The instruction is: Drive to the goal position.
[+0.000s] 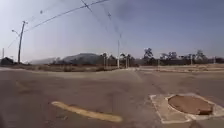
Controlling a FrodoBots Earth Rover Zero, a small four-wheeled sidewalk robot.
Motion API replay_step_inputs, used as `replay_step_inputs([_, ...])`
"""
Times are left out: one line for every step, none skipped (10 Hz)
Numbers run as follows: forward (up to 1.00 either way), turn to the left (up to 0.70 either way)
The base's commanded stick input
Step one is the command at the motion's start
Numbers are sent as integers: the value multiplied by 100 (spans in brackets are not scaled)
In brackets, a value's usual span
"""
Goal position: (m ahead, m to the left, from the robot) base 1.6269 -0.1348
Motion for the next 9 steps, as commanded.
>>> replay_step_inputs([100, 0])
replay_step_inputs([100, 0])
replay_step_inputs([100, 0])
replay_step_inputs([100, 0])
replay_step_inputs([100, 0])
replay_step_inputs([100, 0])
replay_step_inputs([100, 0])
replay_step_inputs([100, 0])
replay_step_inputs([100, 0])
